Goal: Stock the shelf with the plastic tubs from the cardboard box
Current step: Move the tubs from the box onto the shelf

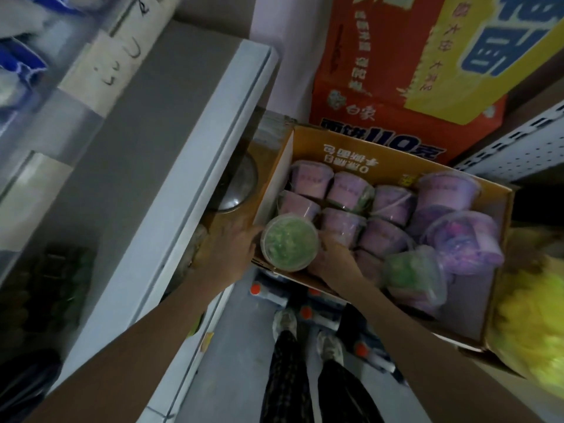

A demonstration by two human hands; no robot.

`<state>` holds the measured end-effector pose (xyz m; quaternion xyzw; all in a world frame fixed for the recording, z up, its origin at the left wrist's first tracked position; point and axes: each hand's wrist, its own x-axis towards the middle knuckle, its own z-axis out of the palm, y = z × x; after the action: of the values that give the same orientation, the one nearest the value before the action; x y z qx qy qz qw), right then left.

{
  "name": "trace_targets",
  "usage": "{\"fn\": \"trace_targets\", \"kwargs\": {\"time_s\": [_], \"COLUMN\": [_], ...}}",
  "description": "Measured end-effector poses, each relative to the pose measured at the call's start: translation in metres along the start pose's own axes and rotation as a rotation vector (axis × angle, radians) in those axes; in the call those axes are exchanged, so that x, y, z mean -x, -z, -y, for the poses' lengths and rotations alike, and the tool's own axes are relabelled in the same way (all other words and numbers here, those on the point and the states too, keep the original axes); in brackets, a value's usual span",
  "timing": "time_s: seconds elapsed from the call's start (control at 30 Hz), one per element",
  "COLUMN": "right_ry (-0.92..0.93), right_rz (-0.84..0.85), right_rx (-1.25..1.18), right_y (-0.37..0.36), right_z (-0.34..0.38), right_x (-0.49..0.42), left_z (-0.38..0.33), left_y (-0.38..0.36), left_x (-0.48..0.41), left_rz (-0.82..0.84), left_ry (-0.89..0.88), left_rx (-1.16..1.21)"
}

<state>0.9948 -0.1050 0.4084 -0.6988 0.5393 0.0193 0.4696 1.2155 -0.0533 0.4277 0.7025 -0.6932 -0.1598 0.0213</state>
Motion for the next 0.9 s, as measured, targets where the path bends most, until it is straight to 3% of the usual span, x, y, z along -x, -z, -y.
{"fn": "trace_targets", "kwargs": {"time_s": [0.17,0.27,0.33,0.7,0.9], "right_ry": [-0.086,-0.083,-0.052,-0.077,-0.083], "right_rz": [-0.163,-0.22,-0.236,-0.23,-0.268], "right_rx": [-0.181,-0.267,-0.279,-0.369,-0.433], "right_y": [-0.006,0.0,0.009,0.042,0.039], "right_z": [0.006,0.004,0.003,-0.047,-0.062], "right_x": [-0.003,0.0,0.004,0.007,0.016], "left_z": [0.004,-0.01,-0.019,-0.059,-0.072], "left_y": [0.0,0.008,0.008,-0.023,-0.031], "left_x": [-0.011,-0.019,-0.024,-0.064,-0.067], "left_rz": [0.033,0.076,0.108,0.326,0.378], "left_ry": [-0.012,0.089,0.156,0.161,0.16], "left_rx": [0.214,0.714,0.882,0.852,0.977]}}
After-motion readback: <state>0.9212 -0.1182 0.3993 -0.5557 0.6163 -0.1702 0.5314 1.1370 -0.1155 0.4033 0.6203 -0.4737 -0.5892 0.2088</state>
